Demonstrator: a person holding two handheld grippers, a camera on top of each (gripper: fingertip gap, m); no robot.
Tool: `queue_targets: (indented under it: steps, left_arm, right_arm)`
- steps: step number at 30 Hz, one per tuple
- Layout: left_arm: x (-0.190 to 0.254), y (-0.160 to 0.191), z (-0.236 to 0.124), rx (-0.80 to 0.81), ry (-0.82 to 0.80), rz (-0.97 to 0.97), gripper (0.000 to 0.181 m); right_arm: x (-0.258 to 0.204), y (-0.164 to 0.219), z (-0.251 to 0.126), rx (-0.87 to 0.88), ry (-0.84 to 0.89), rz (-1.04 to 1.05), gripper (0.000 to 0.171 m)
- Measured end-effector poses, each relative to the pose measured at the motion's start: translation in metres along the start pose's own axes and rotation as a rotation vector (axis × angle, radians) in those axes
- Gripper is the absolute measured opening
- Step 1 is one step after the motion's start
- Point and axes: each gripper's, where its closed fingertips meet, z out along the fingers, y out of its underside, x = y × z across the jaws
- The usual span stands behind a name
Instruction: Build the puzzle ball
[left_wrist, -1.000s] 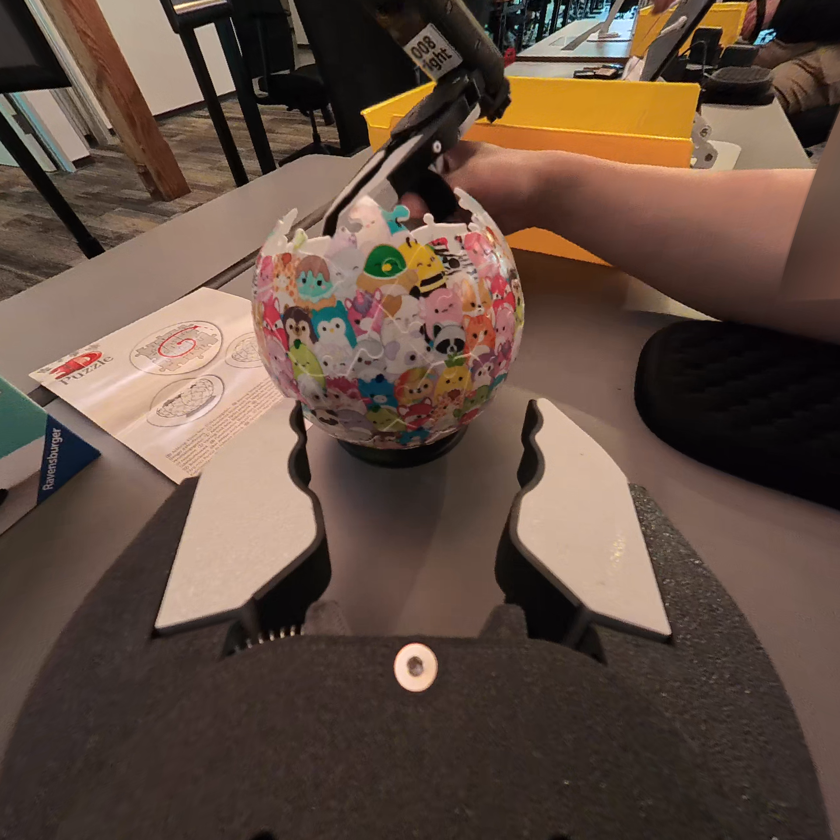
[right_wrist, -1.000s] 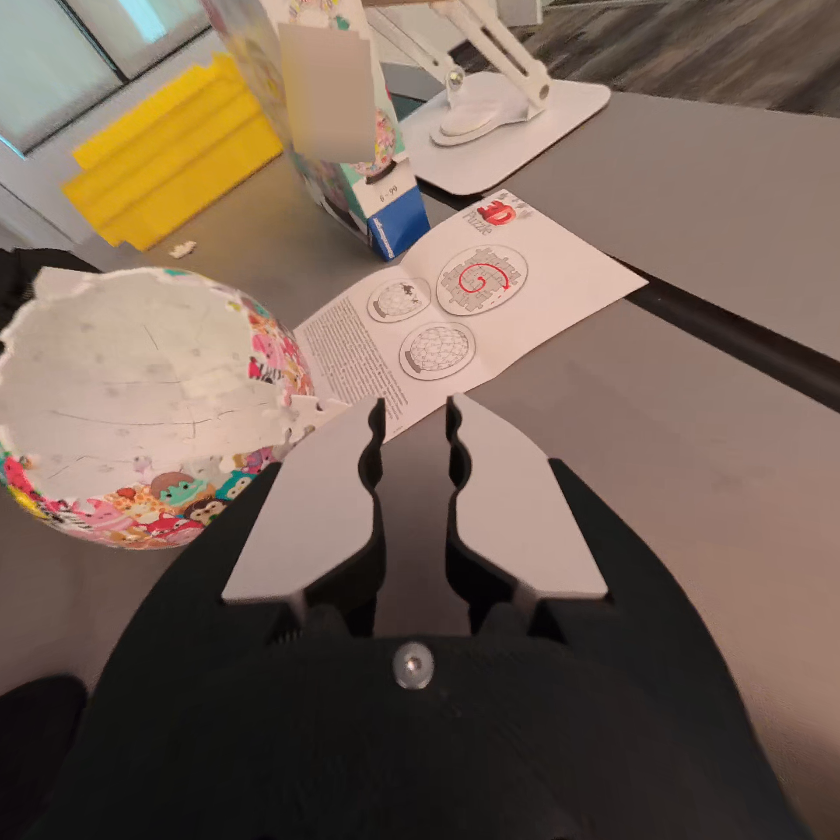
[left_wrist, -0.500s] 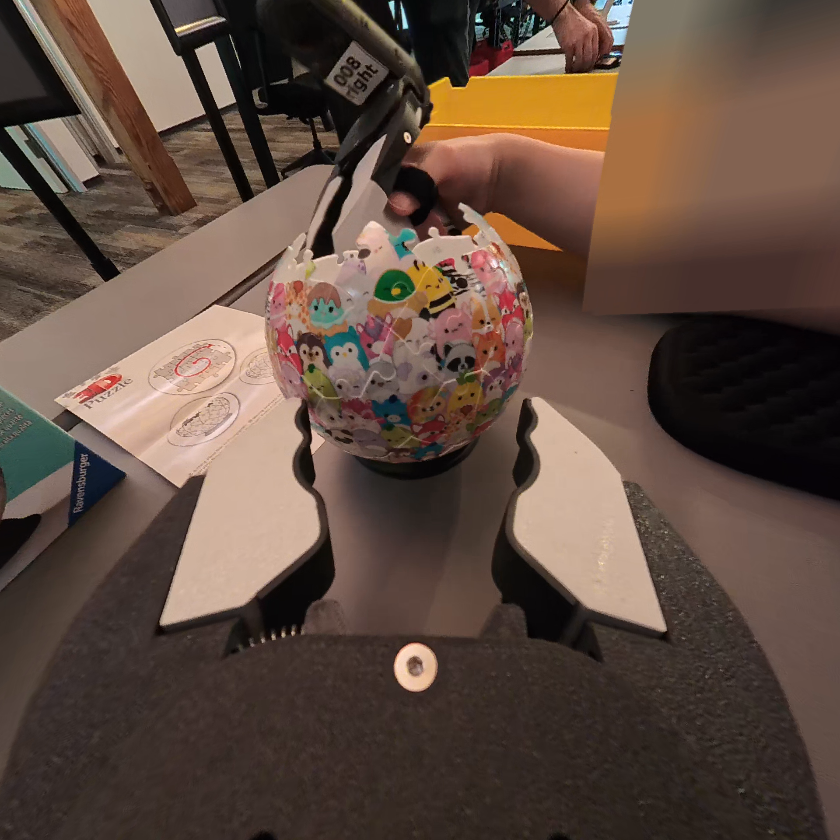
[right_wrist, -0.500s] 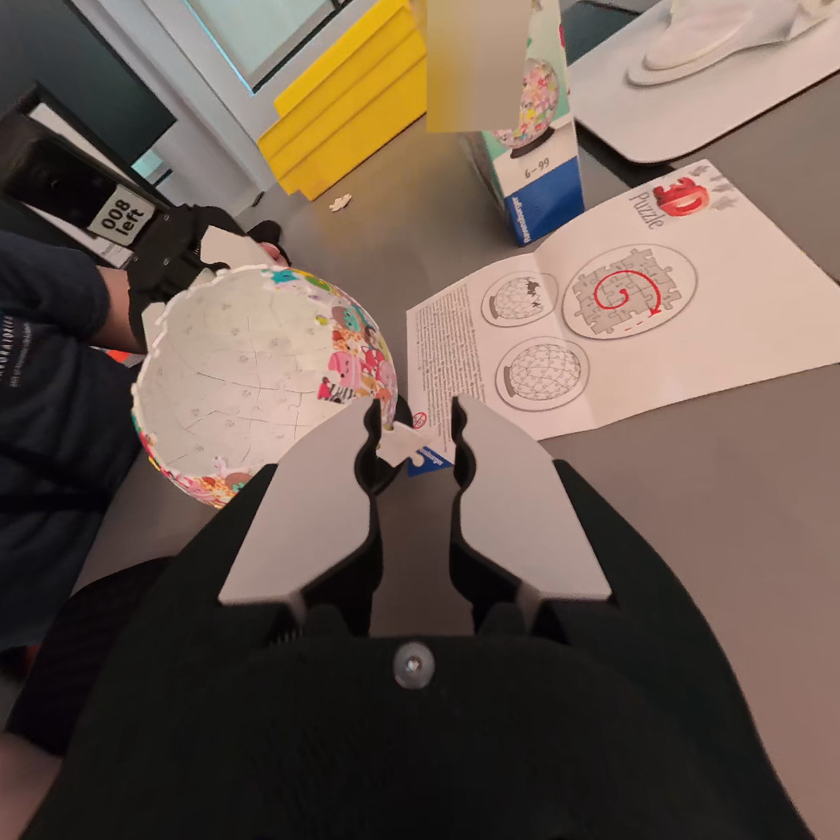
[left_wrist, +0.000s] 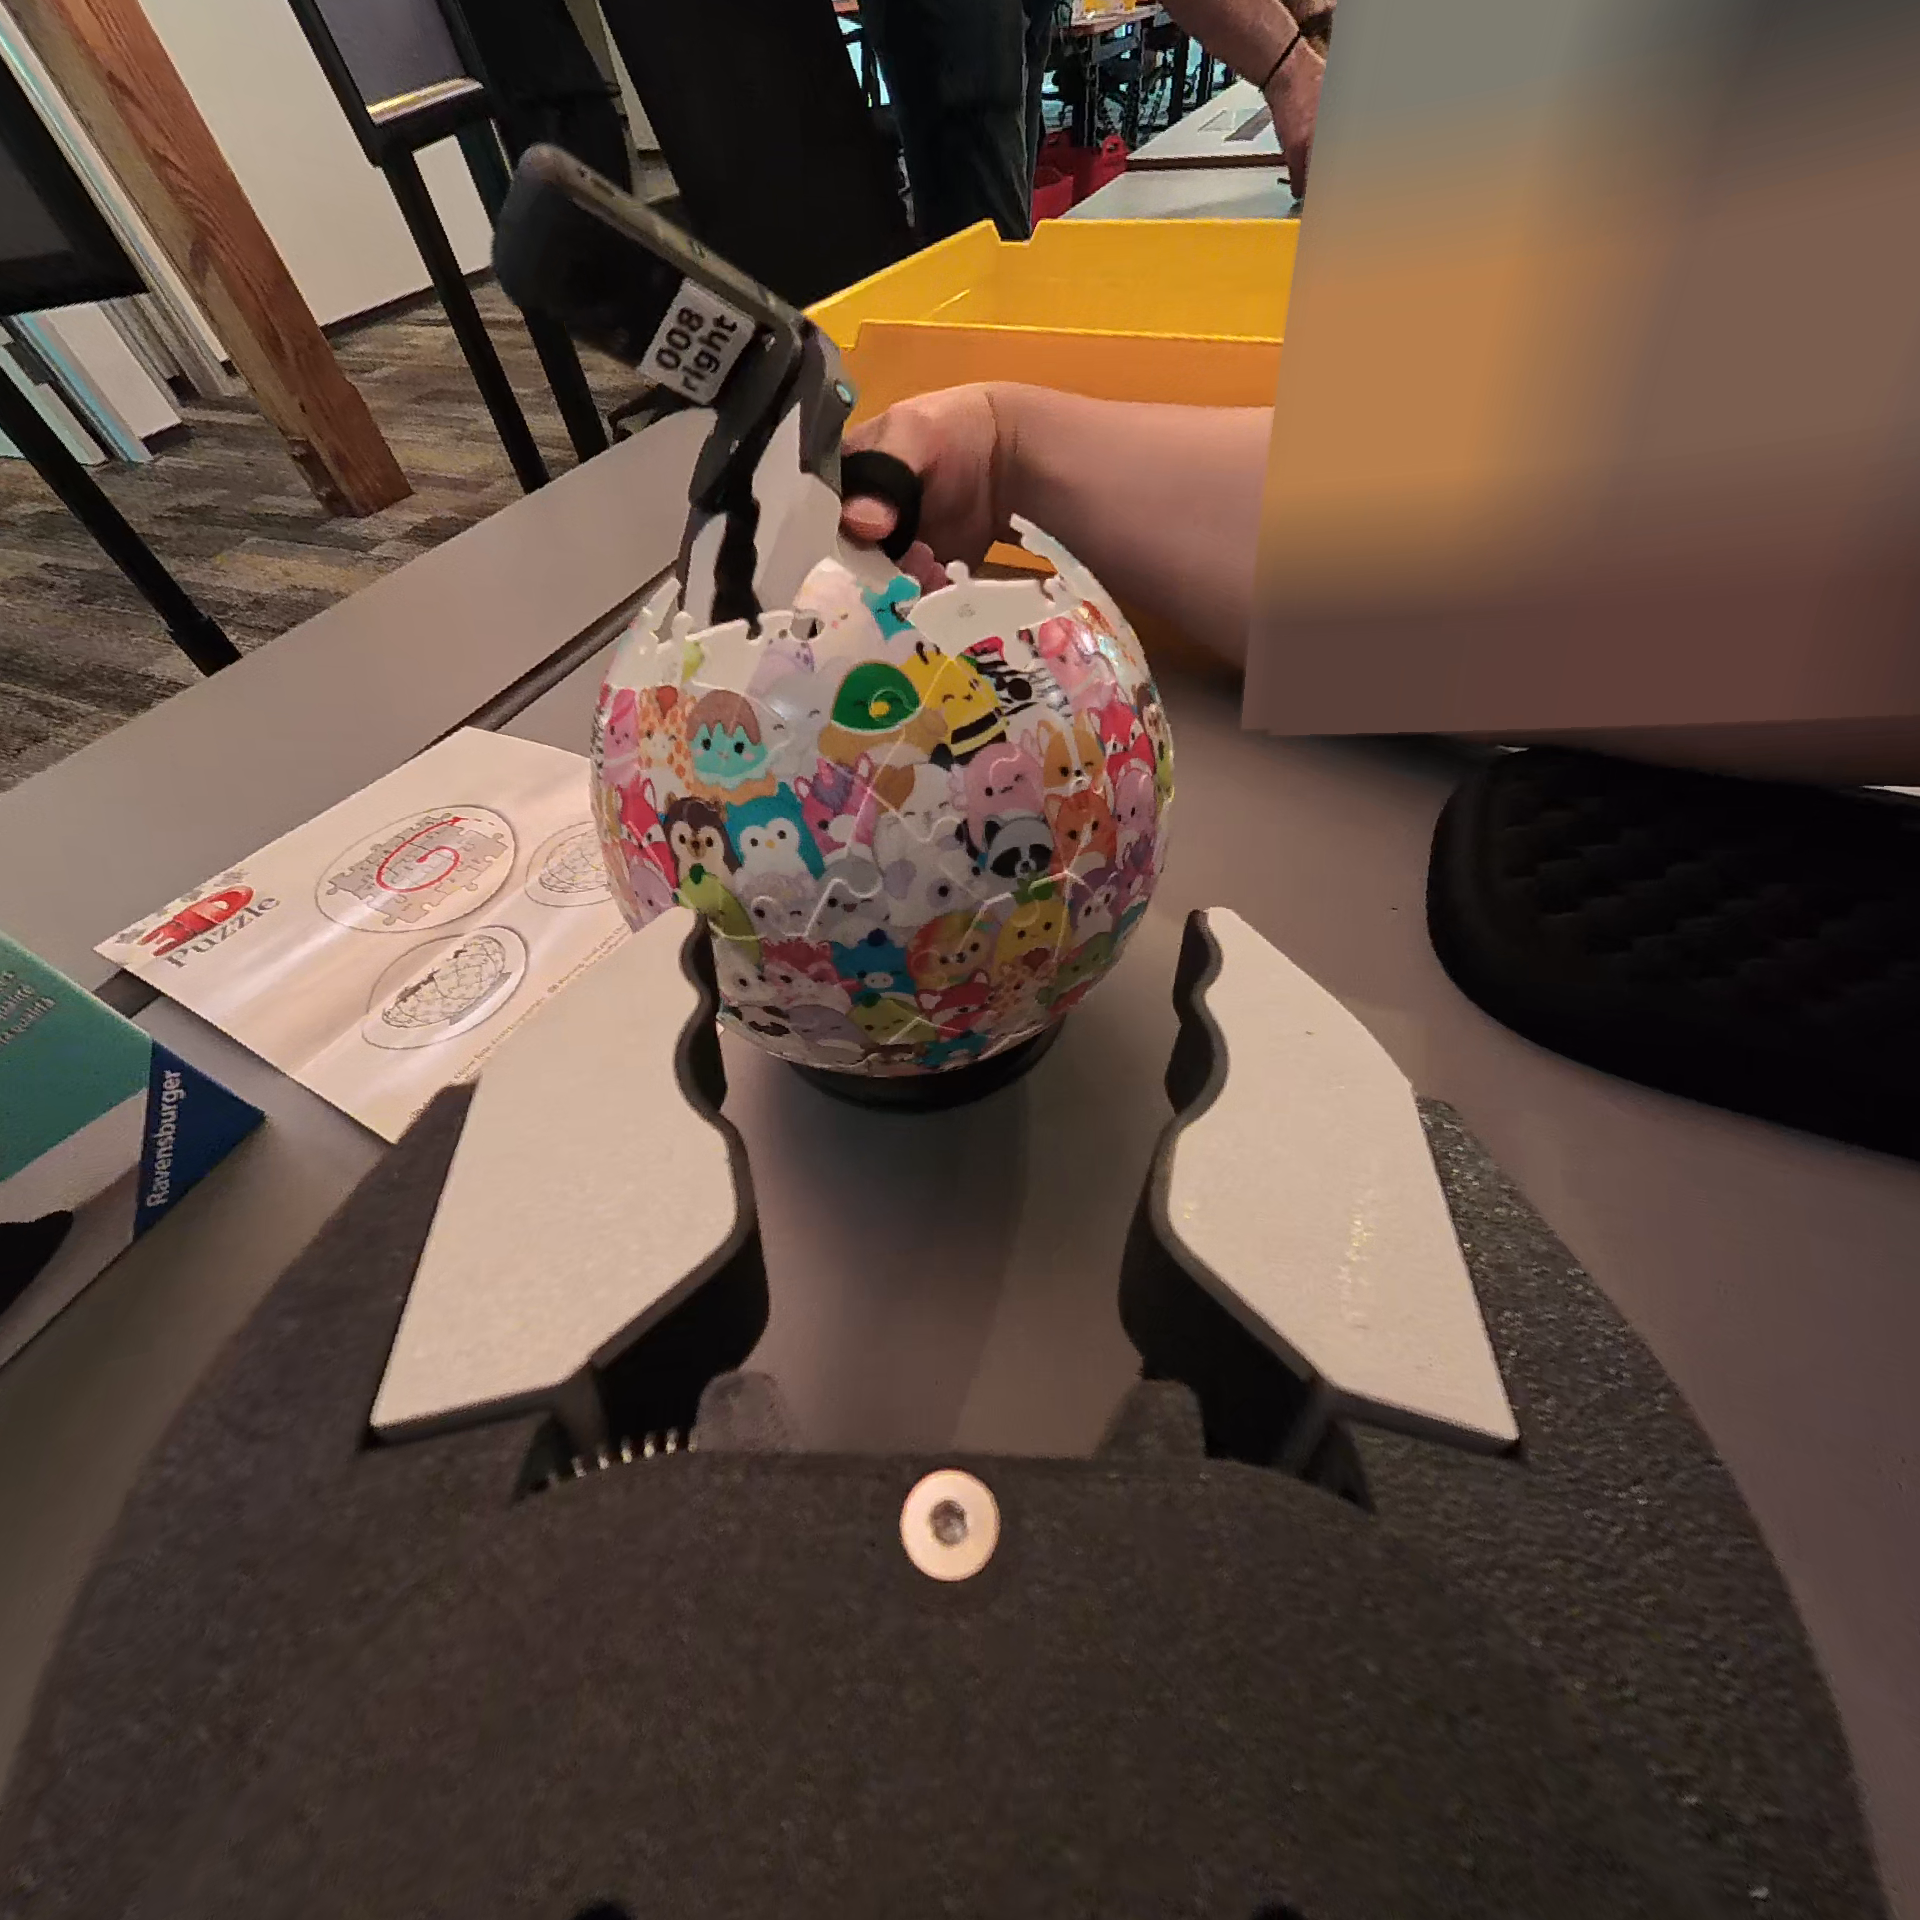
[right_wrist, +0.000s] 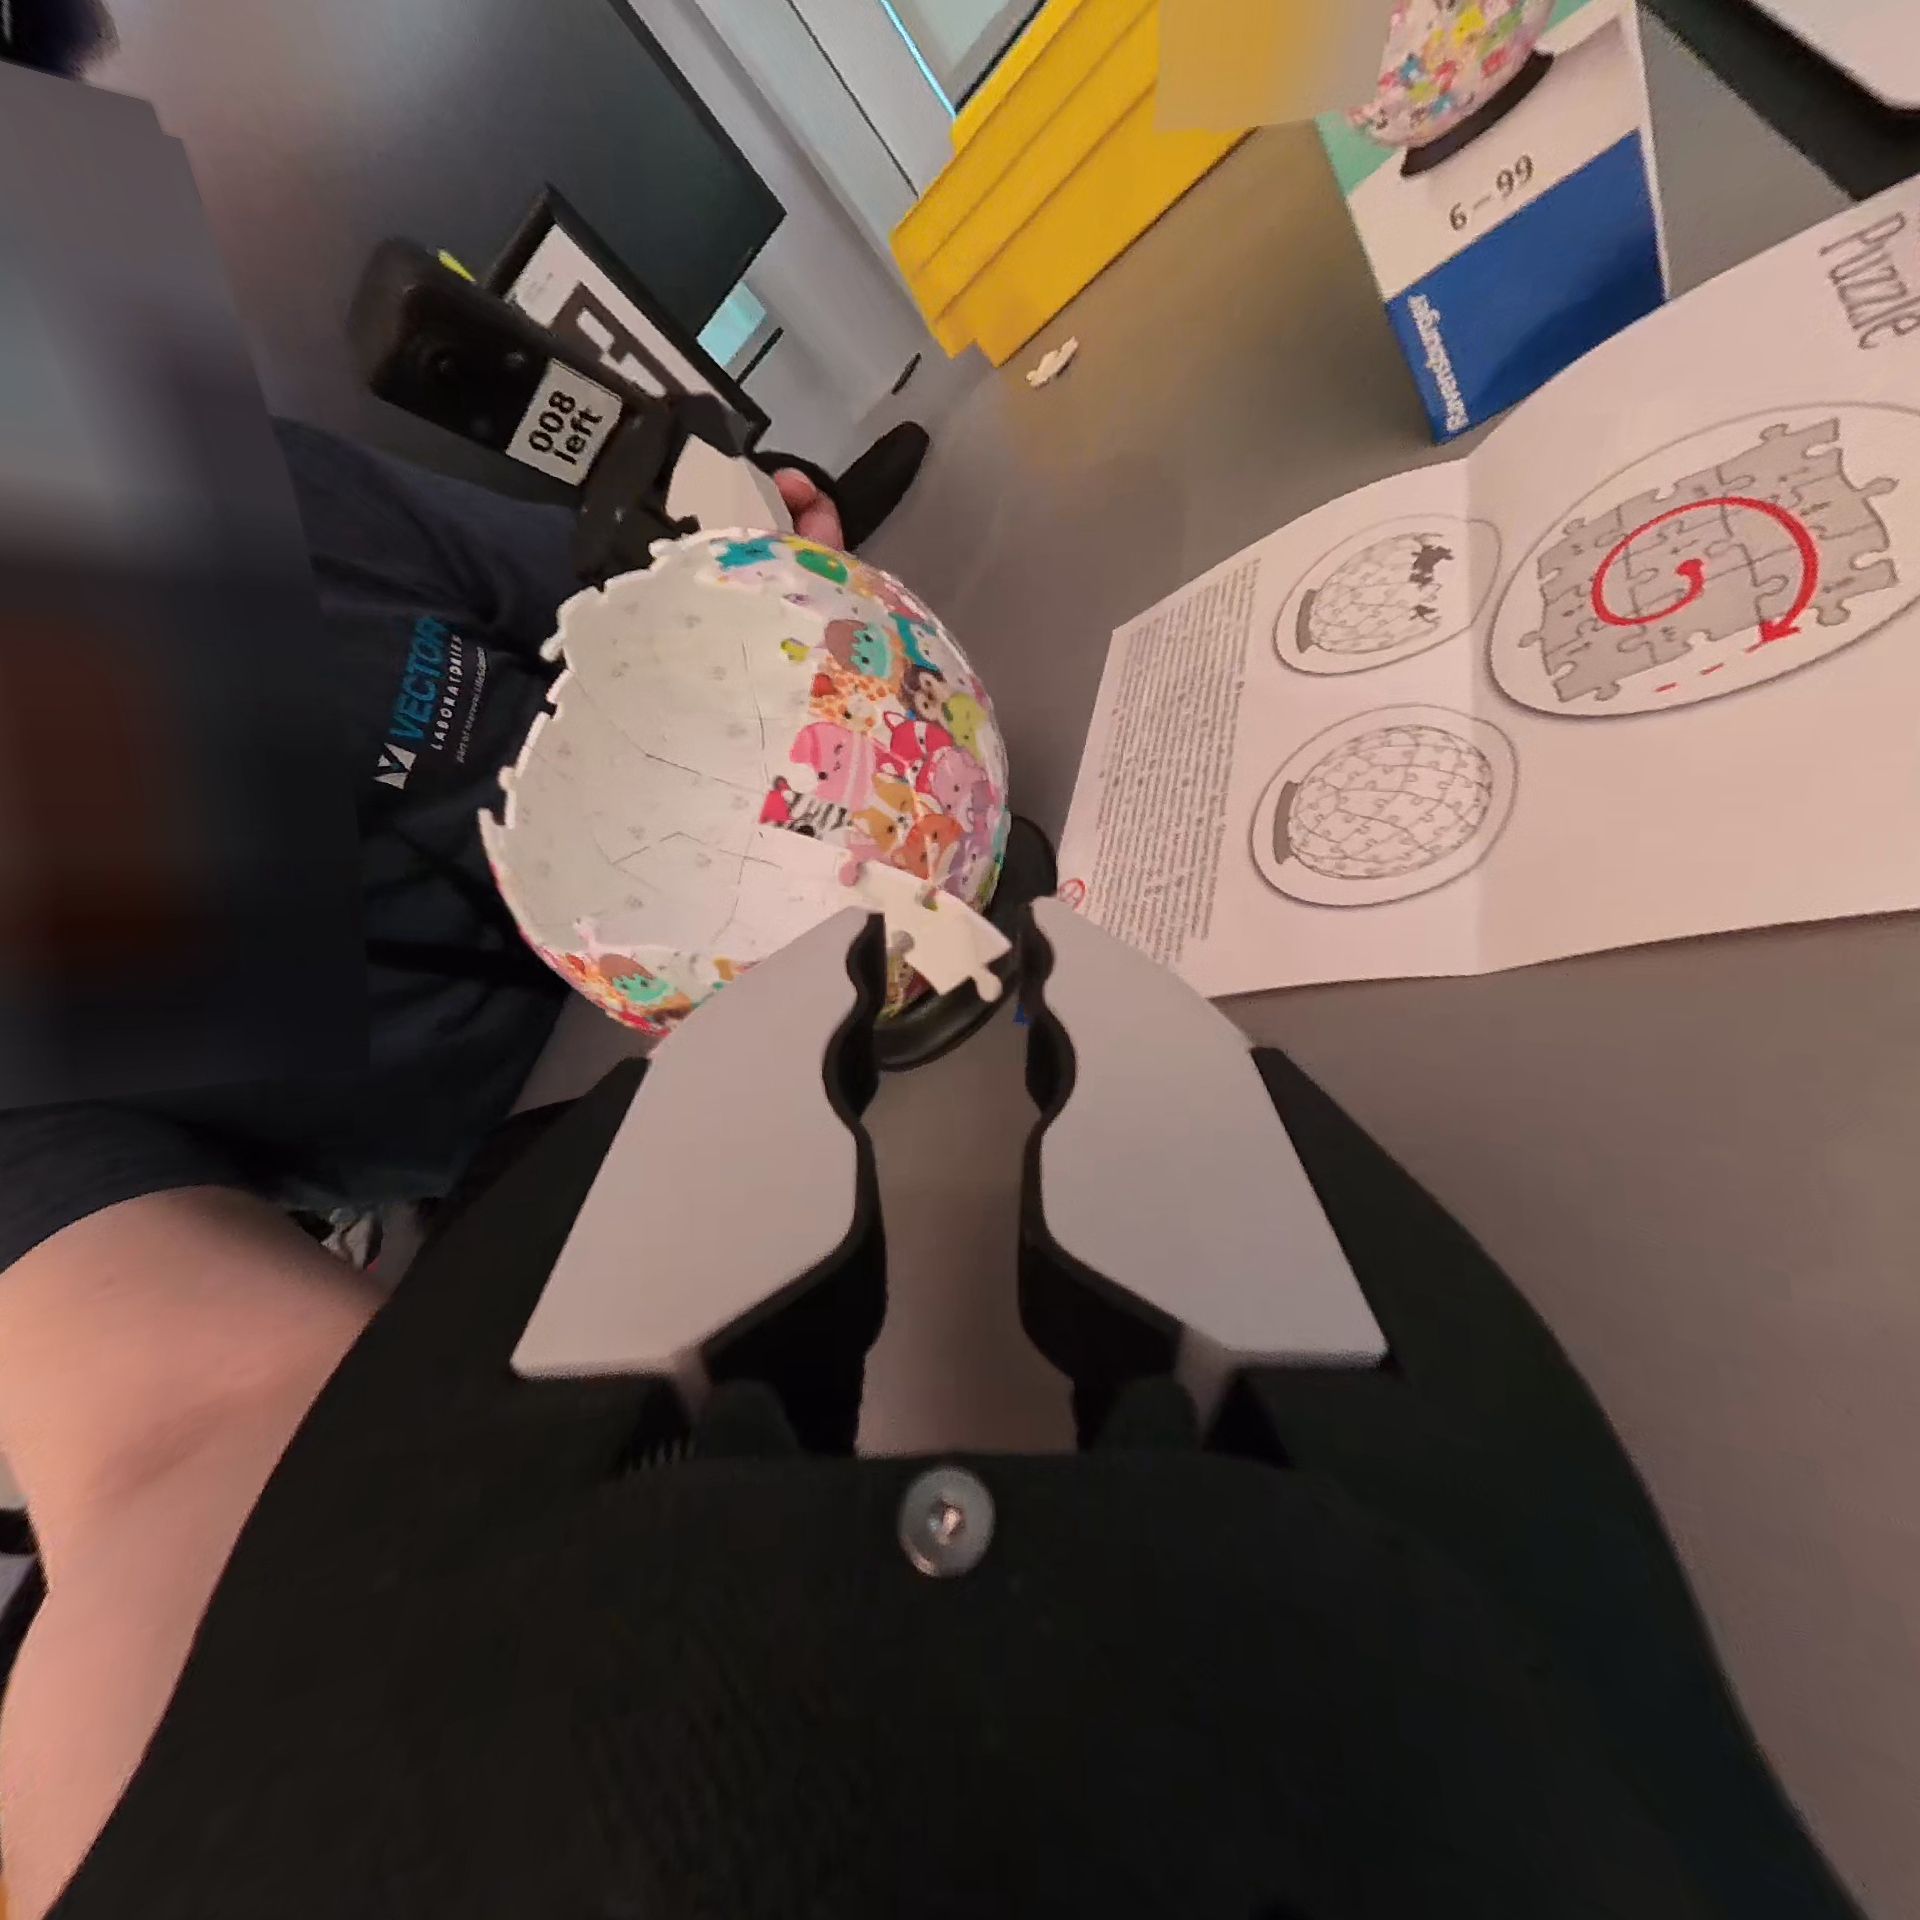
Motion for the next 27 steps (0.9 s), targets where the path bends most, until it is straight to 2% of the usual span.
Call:
queue_targets:
  steps: [5,18,27]
  left_arm:
    - [0.001,-0.002,-0.001,0.007,0.008,0.001,0.081]
    - [0.003,-0.003,-0.002,0.001,0.003,0.024,0.081]
    - [0.003,-0.003,-0.002,-0.005,-0.002,0.039,0.079]
  right_arm:
    - [-0.001,0.009,0.004,-0.065,-0.068,0.081,0.026]
    - [0.003,0.02,0.014,-0.165,-0.093,0.194,0.026]
    - [-0.002,0.016,0.015,-0.14,-0.131,0.192,0.012]
